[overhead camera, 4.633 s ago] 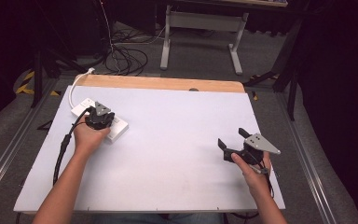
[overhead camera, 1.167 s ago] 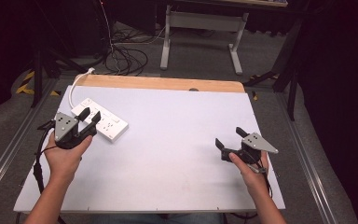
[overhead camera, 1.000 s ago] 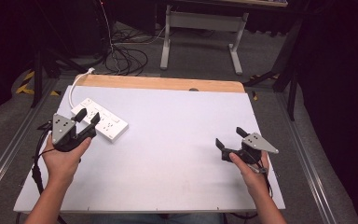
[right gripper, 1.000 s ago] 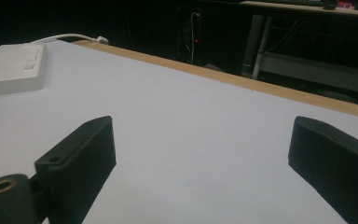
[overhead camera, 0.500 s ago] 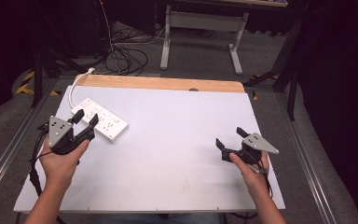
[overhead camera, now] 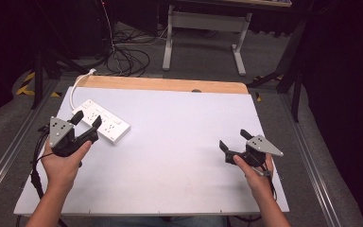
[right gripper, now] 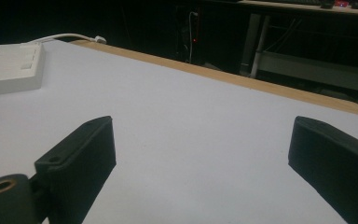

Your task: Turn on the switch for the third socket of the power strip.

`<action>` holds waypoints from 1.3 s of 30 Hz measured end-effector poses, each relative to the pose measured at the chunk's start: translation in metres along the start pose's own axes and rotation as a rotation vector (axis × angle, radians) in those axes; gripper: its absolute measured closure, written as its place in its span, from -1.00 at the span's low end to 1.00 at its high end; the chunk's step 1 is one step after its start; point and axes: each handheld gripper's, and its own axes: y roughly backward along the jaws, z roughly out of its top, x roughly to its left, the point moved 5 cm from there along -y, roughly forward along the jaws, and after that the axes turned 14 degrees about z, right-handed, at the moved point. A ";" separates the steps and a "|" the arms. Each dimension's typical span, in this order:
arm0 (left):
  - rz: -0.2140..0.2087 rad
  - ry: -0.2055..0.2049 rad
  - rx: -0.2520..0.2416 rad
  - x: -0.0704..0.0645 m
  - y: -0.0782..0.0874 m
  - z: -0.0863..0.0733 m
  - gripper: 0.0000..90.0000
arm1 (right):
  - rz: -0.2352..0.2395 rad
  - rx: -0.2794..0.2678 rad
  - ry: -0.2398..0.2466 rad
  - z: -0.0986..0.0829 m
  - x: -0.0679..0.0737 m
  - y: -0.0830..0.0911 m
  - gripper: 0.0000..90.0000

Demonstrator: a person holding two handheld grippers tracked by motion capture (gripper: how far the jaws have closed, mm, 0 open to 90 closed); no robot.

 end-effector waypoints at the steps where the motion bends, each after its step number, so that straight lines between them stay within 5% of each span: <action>1: 0.002 -0.001 0.001 0.000 0.001 0.000 -0.21 | 0.000 -0.001 0.000 0.000 0.000 0.000 -0.83; 5: 0.009 -0.035 -0.011 0.001 0.010 -0.004 -0.27 | 0.001 0.000 0.003 0.000 0.000 0.000 -0.83; 21: 0.030 -0.044 -0.060 -0.003 0.014 -0.011 -0.99 | 0.001 -0.004 -0.002 0.001 0.000 0.000 -0.83; 39: 0.044 -0.017 -0.048 0.003 0.014 -0.014 -0.97 | 0.000 -0.010 0.000 0.002 -0.001 0.001 -0.84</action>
